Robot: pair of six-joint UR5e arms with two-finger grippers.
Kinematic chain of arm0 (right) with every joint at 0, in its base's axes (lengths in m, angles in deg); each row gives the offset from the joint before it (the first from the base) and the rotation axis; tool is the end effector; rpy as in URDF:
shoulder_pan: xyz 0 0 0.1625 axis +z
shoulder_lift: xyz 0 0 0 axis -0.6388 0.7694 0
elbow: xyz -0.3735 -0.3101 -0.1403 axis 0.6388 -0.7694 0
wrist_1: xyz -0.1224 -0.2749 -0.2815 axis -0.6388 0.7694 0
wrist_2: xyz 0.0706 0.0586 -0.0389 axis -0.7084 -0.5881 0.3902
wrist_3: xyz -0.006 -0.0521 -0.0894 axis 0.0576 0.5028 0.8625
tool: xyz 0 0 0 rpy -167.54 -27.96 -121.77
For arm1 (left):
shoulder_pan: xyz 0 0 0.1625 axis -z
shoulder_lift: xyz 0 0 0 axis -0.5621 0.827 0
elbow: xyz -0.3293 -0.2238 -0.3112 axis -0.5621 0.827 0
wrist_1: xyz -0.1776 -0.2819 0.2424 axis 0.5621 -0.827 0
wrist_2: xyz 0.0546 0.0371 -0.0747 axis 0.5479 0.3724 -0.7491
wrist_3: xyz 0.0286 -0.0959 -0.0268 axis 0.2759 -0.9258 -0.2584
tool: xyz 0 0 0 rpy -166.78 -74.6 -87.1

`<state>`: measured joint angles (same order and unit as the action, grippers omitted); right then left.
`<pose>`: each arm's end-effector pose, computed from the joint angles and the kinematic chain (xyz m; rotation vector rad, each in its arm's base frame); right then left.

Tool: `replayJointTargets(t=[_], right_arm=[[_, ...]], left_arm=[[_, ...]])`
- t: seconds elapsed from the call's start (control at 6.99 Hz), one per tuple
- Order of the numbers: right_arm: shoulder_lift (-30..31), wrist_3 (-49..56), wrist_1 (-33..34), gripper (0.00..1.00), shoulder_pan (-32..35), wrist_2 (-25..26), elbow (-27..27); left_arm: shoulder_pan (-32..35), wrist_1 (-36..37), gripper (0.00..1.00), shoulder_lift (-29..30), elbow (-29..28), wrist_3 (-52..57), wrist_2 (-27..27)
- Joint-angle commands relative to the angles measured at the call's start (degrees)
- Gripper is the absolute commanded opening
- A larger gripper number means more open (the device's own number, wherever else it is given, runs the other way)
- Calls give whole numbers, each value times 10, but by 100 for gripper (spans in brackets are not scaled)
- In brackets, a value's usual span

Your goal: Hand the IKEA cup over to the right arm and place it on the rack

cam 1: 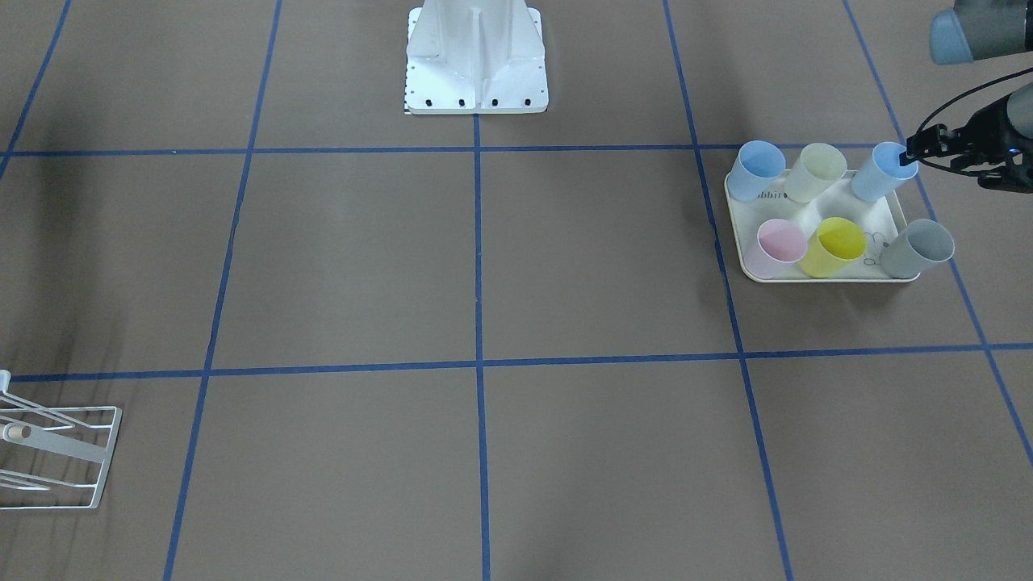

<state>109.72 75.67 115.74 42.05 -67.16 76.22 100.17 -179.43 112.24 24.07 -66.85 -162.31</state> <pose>-0.0082 -0.4606 0.6379 0.0921 -0.8202 -0.2422 0.0948 -0.3468 0.7443 -0.2035 0.8412 0.2222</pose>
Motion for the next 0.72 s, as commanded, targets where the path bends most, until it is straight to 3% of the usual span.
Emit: replayJointTargets(t=[0.0, 0.14, 0.29, 0.57], right_arm=[[0, 0, 0, 100, 0, -1, 0], [0, 0, 0, 100, 0, -1, 0], [0, 0, 0, 100, 0, -2, 0], [-1, 0, 0, 100, 0, -3, 0]], left_arm=[[-15, -3, 72, 2, -16, -1, 0], [-17, -3, 33, 6, -17, -1, 0], [-23, -3, 3, 6, -17, -12, -1], [-23, -1, 0, 6, -11, -44, -2]])
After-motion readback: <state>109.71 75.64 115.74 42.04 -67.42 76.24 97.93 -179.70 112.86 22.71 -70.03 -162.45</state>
